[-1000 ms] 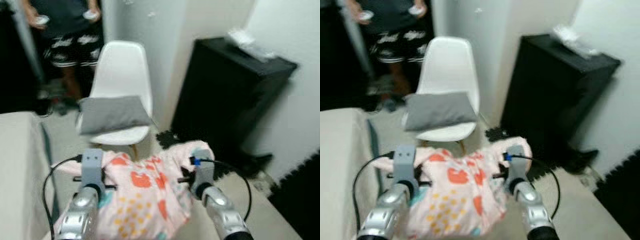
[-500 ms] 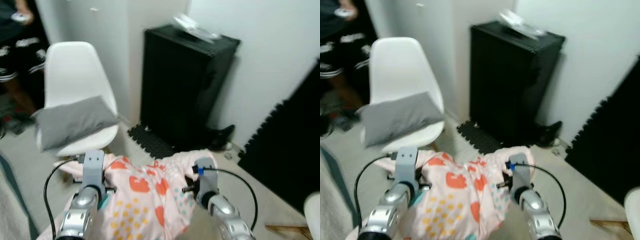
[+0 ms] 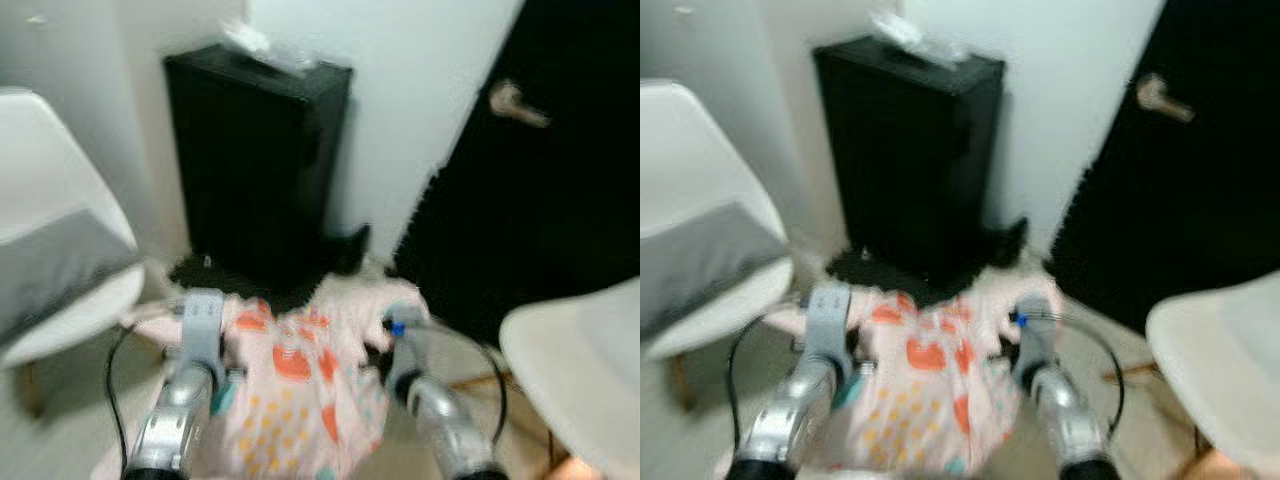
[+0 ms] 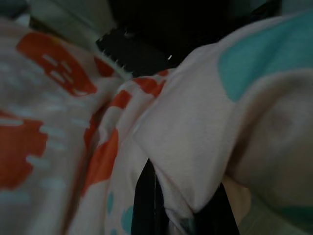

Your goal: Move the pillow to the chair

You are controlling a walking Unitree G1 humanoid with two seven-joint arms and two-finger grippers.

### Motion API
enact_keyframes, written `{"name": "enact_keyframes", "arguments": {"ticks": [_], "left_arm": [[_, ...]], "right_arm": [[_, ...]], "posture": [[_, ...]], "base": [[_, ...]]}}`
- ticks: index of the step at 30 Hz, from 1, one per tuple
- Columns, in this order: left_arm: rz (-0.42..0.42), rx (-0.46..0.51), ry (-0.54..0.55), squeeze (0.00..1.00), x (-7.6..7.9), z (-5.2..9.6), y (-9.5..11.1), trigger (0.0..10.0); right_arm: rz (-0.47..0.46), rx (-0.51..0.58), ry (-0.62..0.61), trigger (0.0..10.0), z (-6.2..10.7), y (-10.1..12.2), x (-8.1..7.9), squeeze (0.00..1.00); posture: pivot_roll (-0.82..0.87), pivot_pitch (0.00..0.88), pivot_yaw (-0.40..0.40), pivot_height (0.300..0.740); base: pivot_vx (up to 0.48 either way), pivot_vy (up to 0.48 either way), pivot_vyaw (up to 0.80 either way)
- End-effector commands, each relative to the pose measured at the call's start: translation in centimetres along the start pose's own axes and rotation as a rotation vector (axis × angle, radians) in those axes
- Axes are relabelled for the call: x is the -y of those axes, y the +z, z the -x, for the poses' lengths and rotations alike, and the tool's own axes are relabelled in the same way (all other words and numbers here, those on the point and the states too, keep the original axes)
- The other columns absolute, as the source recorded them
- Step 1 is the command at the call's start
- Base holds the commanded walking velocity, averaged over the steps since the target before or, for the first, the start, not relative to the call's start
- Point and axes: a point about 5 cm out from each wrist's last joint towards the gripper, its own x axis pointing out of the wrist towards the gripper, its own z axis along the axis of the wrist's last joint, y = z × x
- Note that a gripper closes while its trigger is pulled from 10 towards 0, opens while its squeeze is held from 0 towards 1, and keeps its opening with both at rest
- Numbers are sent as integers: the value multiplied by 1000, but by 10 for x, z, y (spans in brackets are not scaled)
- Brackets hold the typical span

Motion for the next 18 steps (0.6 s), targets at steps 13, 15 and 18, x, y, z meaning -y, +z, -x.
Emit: {"name": "enact_keyframes", "arguments": {"ticks": [13, 15, 18], "left_arm": [[18, 18, -43, 0, 9, -4, 8, 10000], [-18, 34, -82, 0, 13, -2, 13, 10000], [-35, 51, -105, 0, 14, -2, 18, 10000]], "right_arm": [[-159, 3, -25, 10000, 3, -6, 3, 0], [-148, 2, -52, 10000, 2, -1, 7, 0], [-162, 14, -54, 10000, 0, 5, 6, 0]], "posture": [[32, 40, -13, 740], [46, 42, -43, 740], [41, 57, -36, 740]], "base": [[0, 0, -800], [0, 0, -800], [0, 0, -800]]}}
